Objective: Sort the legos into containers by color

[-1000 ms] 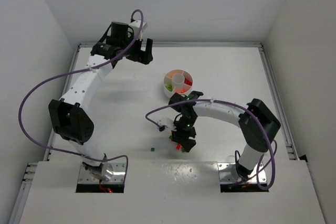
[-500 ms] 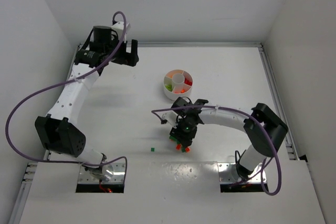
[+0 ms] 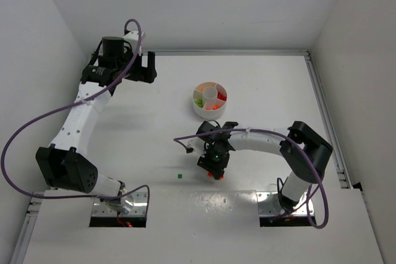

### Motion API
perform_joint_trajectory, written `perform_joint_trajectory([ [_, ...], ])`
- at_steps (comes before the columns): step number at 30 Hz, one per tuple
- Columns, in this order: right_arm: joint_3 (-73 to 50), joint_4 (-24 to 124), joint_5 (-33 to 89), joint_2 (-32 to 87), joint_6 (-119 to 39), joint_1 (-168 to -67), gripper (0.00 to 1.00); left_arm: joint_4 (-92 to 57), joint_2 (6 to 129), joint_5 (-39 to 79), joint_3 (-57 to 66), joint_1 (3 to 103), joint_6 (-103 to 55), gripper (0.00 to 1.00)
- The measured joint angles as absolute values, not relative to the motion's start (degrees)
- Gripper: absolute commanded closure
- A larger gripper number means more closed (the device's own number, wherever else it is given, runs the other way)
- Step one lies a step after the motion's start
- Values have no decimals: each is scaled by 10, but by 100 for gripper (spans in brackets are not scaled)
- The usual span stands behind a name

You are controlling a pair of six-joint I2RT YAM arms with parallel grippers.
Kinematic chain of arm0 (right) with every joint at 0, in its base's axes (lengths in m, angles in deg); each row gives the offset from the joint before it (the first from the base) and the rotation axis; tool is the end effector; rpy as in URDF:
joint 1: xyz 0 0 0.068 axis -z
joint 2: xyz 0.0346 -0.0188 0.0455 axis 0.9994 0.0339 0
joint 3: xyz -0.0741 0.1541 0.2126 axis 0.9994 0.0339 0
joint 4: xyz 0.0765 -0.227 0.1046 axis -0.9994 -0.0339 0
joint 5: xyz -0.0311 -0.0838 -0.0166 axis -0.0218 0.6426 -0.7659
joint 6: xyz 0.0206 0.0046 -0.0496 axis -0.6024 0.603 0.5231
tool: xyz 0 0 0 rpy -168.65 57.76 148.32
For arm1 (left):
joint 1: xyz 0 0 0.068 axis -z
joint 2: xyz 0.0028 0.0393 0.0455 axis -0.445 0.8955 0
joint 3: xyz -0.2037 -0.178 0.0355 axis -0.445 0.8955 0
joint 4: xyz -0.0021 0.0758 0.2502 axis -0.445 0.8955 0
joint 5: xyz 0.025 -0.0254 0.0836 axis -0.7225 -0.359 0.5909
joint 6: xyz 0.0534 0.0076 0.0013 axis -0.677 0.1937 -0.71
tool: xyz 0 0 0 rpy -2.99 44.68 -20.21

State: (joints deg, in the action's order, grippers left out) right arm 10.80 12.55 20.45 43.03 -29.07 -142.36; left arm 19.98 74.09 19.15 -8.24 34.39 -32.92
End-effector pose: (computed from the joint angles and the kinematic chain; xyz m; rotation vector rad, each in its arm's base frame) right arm 0.1598 0.2384 0.1451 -1.5286 2.6752 0.4696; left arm 0.3124 -0.0494 0.3902 0.1864 2.1271 -0.2840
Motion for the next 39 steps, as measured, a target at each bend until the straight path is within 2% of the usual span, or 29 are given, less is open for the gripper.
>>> perform_joint_trajectory([
  [11,104,116,252,449,-290,-1449,55,198,741,191,-82,342,-333,0],
  [16,103,115,265,467,-290,-1451,59,198,741,191,-82,340,-334,0],
  [20,96,108,269,478,-290,-1453,69,198,741,191,-82,337,-335,0],
  [21,96,107,270,479,-290,-1453,73,198,741,191,-82,337,-336,0],
  [22,95,107,272,480,-290,-1453,83,198,741,191,-82,337,-336,0],
  [25,94,104,277,481,-290,-1453,94,198,742,190,-82,336,-336,0],
  [31,101,109,292,458,-290,-1450,100,198,744,181,-82,336,-338,0],
  [39,97,96,329,348,-268,-1424,100,185,745,161,-64,335,-345,0],
])
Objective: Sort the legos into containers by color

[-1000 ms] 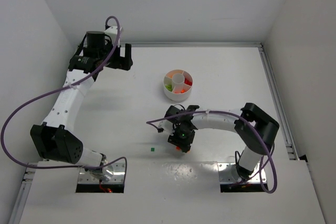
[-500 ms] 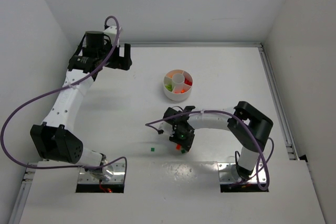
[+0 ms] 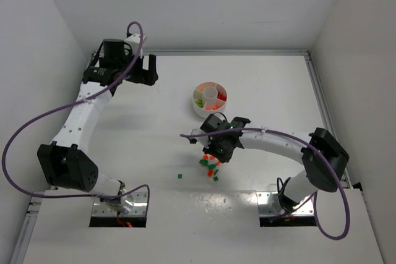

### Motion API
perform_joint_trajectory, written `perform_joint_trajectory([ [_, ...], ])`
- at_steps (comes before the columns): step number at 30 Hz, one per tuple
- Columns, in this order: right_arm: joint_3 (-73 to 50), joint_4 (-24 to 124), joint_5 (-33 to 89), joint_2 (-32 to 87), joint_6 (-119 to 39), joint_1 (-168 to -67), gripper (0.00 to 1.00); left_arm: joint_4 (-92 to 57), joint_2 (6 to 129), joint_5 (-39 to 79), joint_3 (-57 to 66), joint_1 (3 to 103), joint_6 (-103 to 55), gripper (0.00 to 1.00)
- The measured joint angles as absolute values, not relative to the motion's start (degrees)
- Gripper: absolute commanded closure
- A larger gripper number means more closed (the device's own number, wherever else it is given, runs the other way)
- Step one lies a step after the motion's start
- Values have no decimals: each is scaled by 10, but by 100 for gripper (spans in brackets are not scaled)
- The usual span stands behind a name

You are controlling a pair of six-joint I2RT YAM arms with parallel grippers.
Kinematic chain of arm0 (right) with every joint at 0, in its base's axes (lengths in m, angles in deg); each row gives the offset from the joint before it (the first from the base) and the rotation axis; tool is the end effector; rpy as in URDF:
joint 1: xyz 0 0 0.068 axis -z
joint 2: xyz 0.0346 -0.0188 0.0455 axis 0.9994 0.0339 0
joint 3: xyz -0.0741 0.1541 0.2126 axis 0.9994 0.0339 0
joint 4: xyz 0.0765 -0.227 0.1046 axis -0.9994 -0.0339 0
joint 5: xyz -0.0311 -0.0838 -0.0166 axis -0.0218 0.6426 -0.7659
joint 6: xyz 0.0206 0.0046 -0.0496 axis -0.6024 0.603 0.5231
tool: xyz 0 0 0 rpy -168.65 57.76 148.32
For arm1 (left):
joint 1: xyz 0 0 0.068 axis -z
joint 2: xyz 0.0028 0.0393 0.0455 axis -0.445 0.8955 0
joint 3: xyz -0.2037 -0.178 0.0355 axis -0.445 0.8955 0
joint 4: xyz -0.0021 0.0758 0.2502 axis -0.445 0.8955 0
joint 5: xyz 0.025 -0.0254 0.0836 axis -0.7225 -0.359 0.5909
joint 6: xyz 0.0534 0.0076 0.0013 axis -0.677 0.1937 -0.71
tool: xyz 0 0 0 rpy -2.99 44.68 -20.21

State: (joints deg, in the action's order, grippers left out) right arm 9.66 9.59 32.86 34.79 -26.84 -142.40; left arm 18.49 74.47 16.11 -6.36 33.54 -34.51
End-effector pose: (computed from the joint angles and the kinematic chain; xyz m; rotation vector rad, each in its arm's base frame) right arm 0.1609 0.2271 0.1856 -1.4768 2.5092 0.2202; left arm 0.3162 -0.0470 0.3798 0.2307 2.1331 -0.3161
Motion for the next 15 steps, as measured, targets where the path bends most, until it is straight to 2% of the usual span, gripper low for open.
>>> perform_joint_trajectory([
  [5,43,79,355,355,-250,-1385,100,184,751,132,-42,335,-337,0],
  [15,-229,59,368,469,-247,-1264,100,203,782,92,-33,359,-370,0],
])
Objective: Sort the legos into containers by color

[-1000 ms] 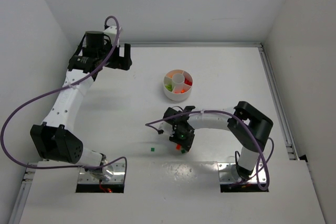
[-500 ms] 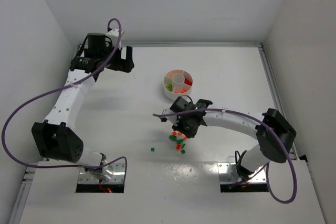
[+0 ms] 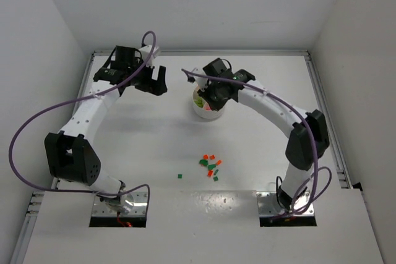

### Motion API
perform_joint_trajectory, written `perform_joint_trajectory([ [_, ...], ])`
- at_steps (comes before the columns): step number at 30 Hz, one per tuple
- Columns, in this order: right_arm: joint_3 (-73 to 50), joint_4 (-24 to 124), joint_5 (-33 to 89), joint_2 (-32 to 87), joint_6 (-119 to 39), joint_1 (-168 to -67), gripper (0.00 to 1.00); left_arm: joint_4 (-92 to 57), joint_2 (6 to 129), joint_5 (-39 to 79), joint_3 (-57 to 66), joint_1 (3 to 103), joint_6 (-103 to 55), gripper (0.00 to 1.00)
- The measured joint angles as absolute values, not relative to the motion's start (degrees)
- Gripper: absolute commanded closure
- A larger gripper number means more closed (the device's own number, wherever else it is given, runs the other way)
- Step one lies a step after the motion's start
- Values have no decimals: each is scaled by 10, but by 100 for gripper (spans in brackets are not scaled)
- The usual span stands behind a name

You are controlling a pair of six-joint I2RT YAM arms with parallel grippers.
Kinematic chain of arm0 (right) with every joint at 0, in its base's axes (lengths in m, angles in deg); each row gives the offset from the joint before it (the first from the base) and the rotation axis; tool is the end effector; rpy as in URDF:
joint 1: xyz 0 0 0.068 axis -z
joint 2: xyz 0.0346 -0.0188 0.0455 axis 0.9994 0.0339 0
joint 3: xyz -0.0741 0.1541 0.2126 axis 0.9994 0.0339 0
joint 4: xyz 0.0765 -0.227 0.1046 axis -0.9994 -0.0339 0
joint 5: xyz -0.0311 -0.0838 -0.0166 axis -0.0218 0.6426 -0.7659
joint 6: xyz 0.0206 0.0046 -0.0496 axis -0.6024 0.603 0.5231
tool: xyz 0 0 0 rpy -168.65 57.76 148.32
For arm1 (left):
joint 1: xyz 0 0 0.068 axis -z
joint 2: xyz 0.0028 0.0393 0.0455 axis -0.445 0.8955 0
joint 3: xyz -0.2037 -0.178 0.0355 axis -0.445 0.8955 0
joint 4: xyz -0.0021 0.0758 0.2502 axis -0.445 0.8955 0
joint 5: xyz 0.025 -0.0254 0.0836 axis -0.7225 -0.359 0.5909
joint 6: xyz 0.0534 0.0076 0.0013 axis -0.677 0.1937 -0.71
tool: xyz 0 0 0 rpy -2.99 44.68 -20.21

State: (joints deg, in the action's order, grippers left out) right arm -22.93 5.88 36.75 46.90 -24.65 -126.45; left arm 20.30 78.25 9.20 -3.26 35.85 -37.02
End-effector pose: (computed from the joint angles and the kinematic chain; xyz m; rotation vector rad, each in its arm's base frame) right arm 0.2969 0.2344 0.2824 -1.0238 2.3830 0.1655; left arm 0.3255 -0.0658 0.3395 0.3810 2.2568 -0.4588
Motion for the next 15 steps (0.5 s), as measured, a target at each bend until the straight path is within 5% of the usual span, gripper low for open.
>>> perform_joint_trajectory([
  [15,-341,9,350,599,-267,-1201,94,216,787,88,-37,408,-396,0],
])
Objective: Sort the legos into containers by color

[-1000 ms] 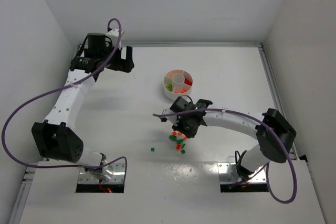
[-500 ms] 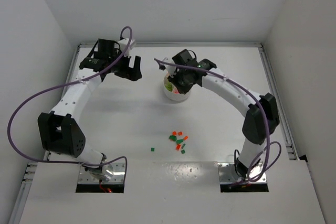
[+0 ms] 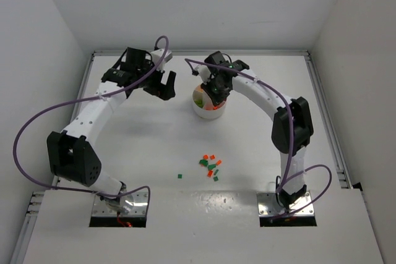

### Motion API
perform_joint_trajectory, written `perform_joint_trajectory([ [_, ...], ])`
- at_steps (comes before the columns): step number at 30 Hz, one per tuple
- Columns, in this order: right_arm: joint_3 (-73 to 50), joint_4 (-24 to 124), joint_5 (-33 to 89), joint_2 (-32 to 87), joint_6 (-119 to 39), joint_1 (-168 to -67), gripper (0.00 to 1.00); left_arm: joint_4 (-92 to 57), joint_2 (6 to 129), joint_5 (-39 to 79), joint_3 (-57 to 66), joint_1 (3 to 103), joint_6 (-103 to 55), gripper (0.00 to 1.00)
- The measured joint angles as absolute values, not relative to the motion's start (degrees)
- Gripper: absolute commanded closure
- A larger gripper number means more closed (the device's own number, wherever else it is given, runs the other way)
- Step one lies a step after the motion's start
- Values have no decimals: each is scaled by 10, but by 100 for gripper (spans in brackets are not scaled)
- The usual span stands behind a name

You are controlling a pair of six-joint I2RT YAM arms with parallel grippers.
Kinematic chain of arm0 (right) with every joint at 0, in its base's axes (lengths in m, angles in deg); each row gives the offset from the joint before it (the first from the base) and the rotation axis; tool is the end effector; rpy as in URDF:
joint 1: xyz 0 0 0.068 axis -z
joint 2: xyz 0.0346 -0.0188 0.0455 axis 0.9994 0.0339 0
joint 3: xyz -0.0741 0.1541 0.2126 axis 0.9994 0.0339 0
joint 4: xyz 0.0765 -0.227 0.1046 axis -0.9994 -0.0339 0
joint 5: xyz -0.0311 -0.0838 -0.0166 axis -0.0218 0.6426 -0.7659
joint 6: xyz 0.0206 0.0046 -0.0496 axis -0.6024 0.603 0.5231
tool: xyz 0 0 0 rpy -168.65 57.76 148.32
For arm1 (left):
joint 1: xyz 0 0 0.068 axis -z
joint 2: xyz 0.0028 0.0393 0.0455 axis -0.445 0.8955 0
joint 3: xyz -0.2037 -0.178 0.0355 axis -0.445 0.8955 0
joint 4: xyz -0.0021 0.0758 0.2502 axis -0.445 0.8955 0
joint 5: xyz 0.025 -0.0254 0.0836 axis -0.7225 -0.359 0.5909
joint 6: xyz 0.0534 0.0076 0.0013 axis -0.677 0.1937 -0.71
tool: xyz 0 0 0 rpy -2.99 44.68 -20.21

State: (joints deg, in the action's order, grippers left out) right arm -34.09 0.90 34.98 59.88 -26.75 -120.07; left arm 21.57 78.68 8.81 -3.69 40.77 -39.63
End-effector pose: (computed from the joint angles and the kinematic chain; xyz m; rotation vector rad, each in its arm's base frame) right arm 0.3592 0.2250 0.2507 -0.8942 2.5613 0.1475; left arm 0.3189 -0.0938 0.3380 0.5326 2.2518 -0.4893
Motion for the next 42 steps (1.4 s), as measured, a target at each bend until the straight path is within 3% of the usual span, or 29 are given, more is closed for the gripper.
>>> perform_joint_trajectory([
  [2,-353,9,350,607,-270,-1199,88,216,787,92,-37,420,-399,0],
  [4,-360,9,350,613,-272,-1197,74,215,787,92,-36,430,-401,0],
  [11,-369,5,357,625,-276,-1193,65,207,781,96,14,453,-407,0],
  [16,-371,5,361,627,-278,-1193,65,188,731,83,97,457,-408,11],
  [23,-367,9,368,623,-284,-1181,65,178,647,61,147,548,-464,47],
  [25,-354,15,371,614,-286,-1167,65,179,647,57,150,592,-479,52],
  [35,-235,24,376,556,-294,-1057,65,188,753,150,173,746,-488,58],
  [42,-201,28,375,505,-295,-1045,65,172,851,207,126,794,-439,54],
])
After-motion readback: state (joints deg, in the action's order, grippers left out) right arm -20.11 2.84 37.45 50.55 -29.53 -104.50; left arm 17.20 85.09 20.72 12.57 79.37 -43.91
